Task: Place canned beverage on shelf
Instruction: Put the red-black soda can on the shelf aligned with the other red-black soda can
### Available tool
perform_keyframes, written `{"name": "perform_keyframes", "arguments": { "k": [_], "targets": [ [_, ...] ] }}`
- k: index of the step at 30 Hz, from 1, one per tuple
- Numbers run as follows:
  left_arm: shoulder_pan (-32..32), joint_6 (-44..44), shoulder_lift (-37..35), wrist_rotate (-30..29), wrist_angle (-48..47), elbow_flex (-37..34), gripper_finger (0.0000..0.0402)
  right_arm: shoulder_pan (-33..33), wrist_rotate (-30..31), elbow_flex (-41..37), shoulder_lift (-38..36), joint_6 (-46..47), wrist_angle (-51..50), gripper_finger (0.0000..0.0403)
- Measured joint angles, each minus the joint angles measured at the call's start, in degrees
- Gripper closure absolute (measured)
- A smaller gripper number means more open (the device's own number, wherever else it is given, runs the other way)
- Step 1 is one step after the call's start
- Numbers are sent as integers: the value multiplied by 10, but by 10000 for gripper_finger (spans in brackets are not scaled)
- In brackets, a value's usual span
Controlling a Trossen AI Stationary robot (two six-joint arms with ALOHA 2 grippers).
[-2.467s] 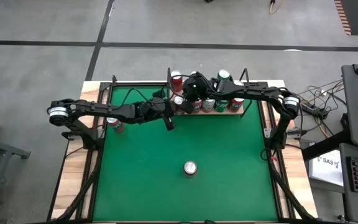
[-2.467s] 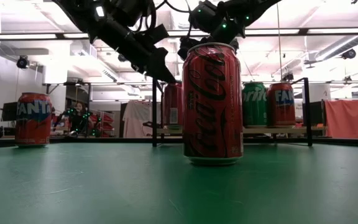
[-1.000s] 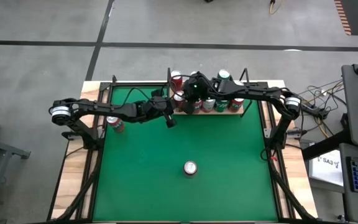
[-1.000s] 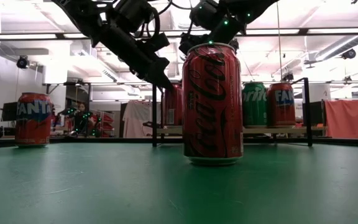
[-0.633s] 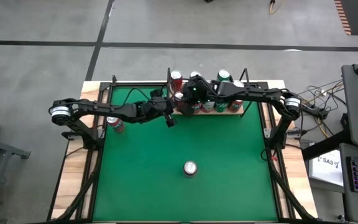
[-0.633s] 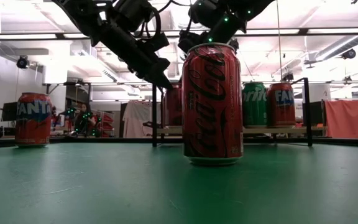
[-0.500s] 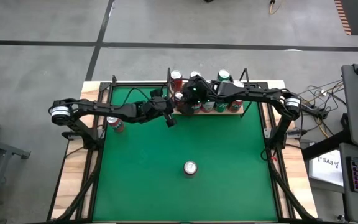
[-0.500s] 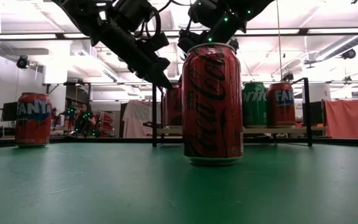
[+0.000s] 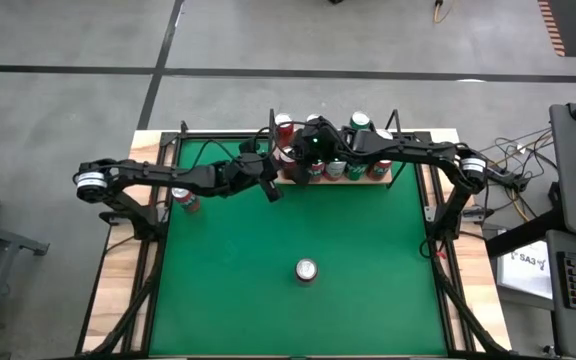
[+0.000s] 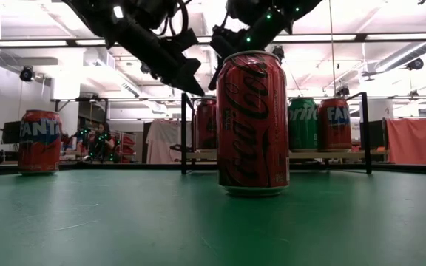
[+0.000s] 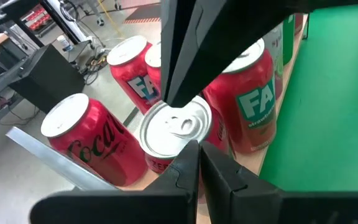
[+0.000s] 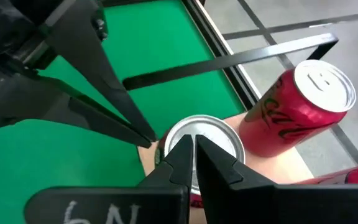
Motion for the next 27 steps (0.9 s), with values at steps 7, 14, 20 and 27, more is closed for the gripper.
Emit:
{"name": "perform_keyframes", "arguments": {
  "k": [7,14,20,27],
  "targets": [
    [-9,-2,-6,3,-14,0,402,0,2,0,0,10,1,394],
    [-29,-12,-6,4,-17,0,402,-1,75,-1,1,16,2,394],
    [-31,-24,4,15,-15,0,402,-1,76,-2,15,15,4,394],
    [-31,-30,28,12,9,0,402,-1,82,-2,28,21,2,394]
  ]
}}
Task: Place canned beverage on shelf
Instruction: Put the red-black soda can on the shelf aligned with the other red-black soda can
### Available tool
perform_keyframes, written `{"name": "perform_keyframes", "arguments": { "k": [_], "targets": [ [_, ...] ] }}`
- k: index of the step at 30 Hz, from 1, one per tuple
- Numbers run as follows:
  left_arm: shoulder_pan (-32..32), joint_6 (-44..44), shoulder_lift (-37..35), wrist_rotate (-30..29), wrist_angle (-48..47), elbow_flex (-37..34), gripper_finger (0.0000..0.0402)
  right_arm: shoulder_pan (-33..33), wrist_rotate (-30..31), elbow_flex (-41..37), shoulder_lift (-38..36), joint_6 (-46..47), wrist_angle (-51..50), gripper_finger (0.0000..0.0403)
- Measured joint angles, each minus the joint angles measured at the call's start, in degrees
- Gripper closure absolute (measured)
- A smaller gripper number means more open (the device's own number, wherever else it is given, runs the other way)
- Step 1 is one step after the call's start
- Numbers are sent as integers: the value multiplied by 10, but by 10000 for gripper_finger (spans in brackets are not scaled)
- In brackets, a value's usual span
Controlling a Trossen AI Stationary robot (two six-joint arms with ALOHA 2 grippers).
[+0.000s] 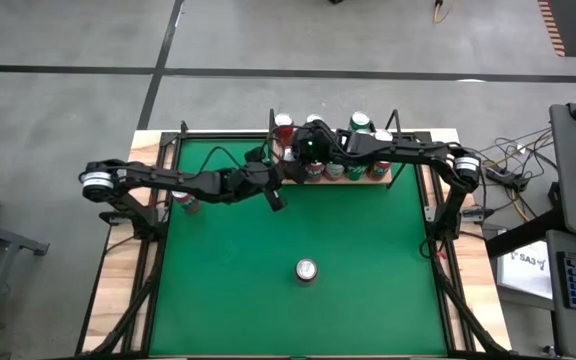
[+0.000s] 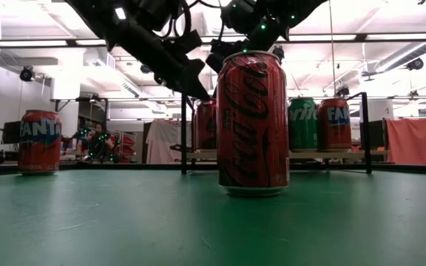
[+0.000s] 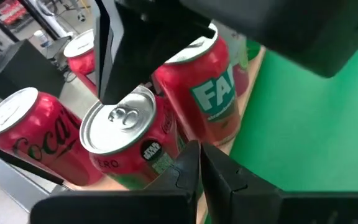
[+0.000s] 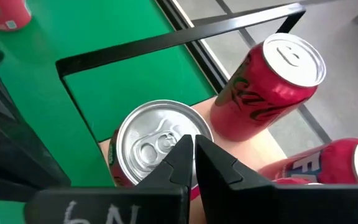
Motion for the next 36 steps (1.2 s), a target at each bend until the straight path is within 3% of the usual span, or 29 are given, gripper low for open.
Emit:
{"name": "perform_keyframes", "arguments": {
  "k": [14,24,30,36],
  "targets": [
    [1,-6,5,-92,5,0,402,8,-59,0,-2,32,0,394],
    [4,-8,2,-101,4,0,402,11,-56,0,-7,19,-3,394],
    [0,-4,-24,-103,-31,0,402,11,-57,23,-26,-25,-63,394],
    [-2,8,-56,-74,-60,0,402,10,-105,27,-29,-66,-90,394]
  ]
}}
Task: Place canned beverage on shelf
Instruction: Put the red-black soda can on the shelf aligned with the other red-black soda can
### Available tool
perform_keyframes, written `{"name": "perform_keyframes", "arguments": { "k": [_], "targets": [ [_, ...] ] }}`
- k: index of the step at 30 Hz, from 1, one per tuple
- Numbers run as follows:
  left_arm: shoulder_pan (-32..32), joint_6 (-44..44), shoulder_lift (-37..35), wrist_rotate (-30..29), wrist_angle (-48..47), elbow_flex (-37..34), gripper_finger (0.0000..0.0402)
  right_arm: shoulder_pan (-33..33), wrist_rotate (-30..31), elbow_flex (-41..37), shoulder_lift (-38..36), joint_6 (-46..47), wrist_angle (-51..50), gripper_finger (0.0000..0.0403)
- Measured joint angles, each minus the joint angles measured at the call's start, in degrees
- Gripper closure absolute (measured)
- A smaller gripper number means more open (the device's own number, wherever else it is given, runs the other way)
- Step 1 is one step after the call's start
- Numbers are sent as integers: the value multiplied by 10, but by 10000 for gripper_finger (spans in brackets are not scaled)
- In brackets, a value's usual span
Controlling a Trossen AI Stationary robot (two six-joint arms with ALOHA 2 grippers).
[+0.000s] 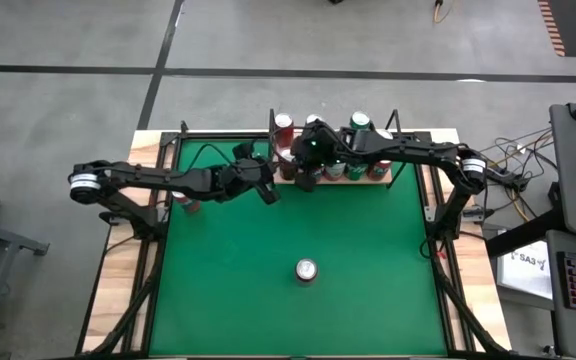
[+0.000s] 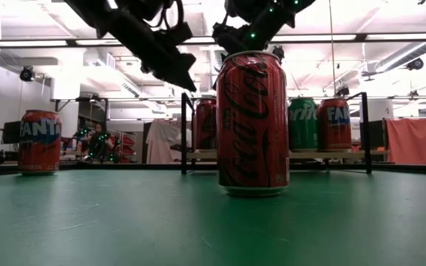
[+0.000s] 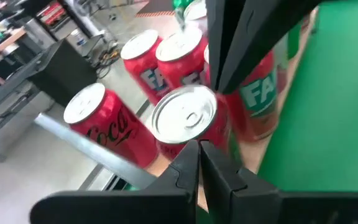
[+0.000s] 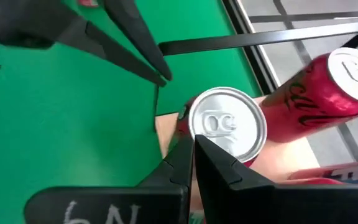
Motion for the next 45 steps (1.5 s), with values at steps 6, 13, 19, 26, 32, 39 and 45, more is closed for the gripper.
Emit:
{"name": "perform_keyframes", "arguments": {
  "k": [6,13,19,26,32,39,45],
  "targets": [
    [0,31,-31,31,0,0,402,-1,-1,-1,13,-3,-2,394],
    [0,59,-69,31,-25,0,402,0,-16,-2,30,-15,-5,394],
    [2,79,-86,31,-35,0,402,-4,-11,-2,38,-15,34,394],
    [2,106,-95,29,-23,0,402,-8,-11,-2,46,-22,74,394],
    [2,104,-96,28,-31,0,402,-10,-10,24,41,-42,29,394],
    [3,114,-96,28,-57,0,402,-22,-38,60,37,-65,-60,394],
    [9,126,-96,28,-59,0,402,-20,-60,59,47,-64,-58,394]
  ]
}}
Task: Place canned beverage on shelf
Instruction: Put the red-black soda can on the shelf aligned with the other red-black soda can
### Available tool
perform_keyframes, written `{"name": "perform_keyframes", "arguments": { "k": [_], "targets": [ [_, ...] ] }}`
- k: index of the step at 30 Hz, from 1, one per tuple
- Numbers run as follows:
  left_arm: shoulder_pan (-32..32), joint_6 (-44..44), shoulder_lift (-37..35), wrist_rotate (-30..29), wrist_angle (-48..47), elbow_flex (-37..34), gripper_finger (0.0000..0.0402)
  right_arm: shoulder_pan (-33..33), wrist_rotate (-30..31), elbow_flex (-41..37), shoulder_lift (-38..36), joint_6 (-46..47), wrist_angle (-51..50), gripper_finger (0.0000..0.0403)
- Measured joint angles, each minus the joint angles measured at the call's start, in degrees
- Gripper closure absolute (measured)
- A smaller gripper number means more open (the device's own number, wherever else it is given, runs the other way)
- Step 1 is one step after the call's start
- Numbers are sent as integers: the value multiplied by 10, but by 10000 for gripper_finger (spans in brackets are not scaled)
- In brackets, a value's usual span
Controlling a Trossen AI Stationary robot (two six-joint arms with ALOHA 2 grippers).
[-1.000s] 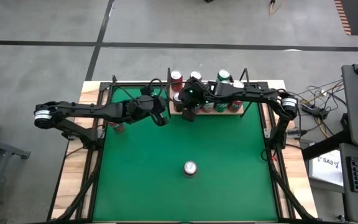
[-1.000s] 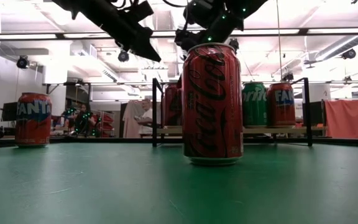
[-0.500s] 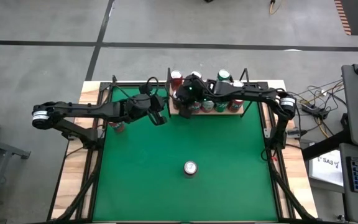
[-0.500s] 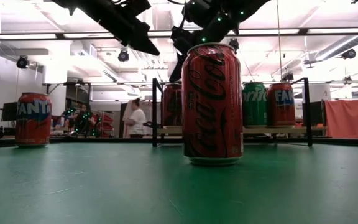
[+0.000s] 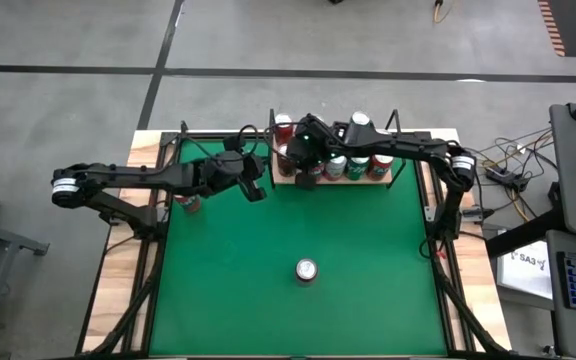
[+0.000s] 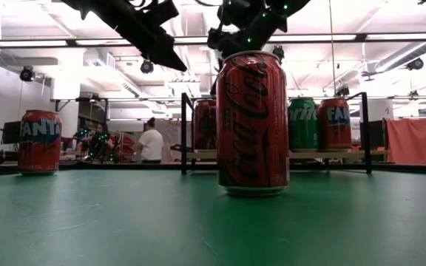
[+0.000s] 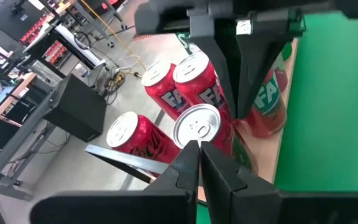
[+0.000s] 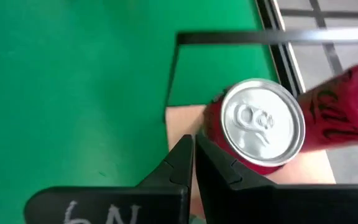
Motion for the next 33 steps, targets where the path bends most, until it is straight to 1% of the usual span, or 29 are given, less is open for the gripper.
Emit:
{"name": "perform_keyframes", "arguments": {
  "k": [8,17,19,21,26,28,30,32,33],
  "targets": [
    [8,4,-1,0,-4,0,402,-6,5,0,25,-5,16,394],
    [11,24,-1,-1,-6,0,402,-13,6,-1,32,-20,72,394],
    [12,34,-1,-13,-11,0,402,-15,5,-1,32,-26,81,394],
    [13,41,-3,-26,-15,0,402,-16,5,-1,31,-30,77,394],
    [18,47,-11,-23,-32,0,402,-20,4,10,20,-33,40,394],
    [24,47,-17,-7,-38,0,402,-21,4,22,20,-33,20,394],
    [34,47,-23,22,-45,0,402,-21,4,30,20,-35,4,394],
    [47,47,-32,70,-57,0,402,-21,5,41,20,-35,-16,394],
    [55,47,-36,105,-63,0,402,-21,6,47,20,-35,-30,394]
  ]
}}
